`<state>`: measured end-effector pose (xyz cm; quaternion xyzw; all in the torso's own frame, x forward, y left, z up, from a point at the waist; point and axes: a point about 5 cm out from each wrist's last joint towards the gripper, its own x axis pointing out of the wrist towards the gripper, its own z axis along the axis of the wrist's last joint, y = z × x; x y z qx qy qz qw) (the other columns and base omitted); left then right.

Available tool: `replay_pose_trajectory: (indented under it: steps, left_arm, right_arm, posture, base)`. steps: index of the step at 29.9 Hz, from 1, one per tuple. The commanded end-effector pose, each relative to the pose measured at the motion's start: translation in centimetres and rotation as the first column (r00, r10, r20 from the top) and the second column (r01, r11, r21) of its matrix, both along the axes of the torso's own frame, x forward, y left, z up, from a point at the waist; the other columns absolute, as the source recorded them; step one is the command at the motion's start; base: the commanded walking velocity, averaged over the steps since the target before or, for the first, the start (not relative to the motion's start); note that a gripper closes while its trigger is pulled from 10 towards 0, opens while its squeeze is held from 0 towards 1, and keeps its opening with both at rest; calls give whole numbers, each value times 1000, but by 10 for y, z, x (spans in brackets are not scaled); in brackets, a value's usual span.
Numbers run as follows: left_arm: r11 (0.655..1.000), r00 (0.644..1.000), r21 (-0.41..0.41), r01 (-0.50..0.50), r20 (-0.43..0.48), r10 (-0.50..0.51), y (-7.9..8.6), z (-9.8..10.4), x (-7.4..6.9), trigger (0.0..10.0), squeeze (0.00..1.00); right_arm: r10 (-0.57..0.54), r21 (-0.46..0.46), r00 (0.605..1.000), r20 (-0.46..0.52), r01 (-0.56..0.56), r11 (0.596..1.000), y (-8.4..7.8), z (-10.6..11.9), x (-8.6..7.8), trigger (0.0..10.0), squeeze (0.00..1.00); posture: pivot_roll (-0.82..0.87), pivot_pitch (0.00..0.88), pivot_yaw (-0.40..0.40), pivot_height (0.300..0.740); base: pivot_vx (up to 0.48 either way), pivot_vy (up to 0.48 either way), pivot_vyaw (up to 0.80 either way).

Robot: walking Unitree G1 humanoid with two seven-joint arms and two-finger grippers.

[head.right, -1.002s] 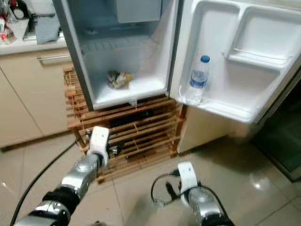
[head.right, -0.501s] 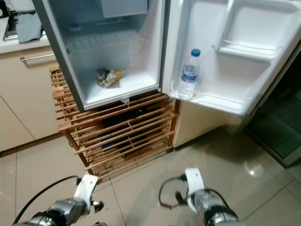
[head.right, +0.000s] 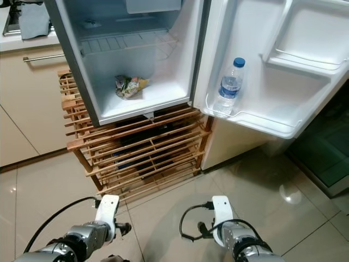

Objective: Restocking fridge

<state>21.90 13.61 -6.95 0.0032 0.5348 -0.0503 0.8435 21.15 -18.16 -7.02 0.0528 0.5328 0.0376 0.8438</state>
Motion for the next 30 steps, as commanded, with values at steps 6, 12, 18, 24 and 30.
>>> replay_pose_trajectory:
  steps: [6, 12, 18, 24, 30]
  left_arm:
    - [1000, 1000, 9, 4, -11, -3, 6, -2, -3, 10000, 0]
    - [1000, 1000, 10, 3, 0, -3, 5, 0, 0, 10000, 0]
    - [1000, 1000, 12, 5, 25, -5, 8, 1, 3, 10000, 0]
    - [1000, 999, -4, 8, 44, -8, 7, 2, 5, 10000, 0]
    - [1000, 999, -13, 4, 51, -4, 6, 2, 5, 10000, 0]
  right_arm:
    - [-29, 9, 1000, 12, 29, 1000, -11, 1, -1, 10000, 0]
    - [22, -18, 1000, -3, -22, 1000, -15, 0, -4, 10000, 0]
    - [58, -31, 998, -6, -58, 998, -17, 0, -6, 10000, 0]
    - [76, -40, 997, -6, -76, 996, -20, 0, -6, 10000, 0]
    - [96, -55, 995, -11, -96, 994, -23, 0, -8, 10000, 0]
  posture:
    - [-53, 0, -62, 740]
    - [-37, 0, -86, 740]
    - [-18, 0, -97, 740]
    - [-23, 0, -104, 740]
    - [-17, 0, -108, 740]
  base:
    - [0, 0, 0]
    - [0, 0, 0]
    - [0, 0, 0]
    - [0, 0, 0]
    - [0, -242, 0]
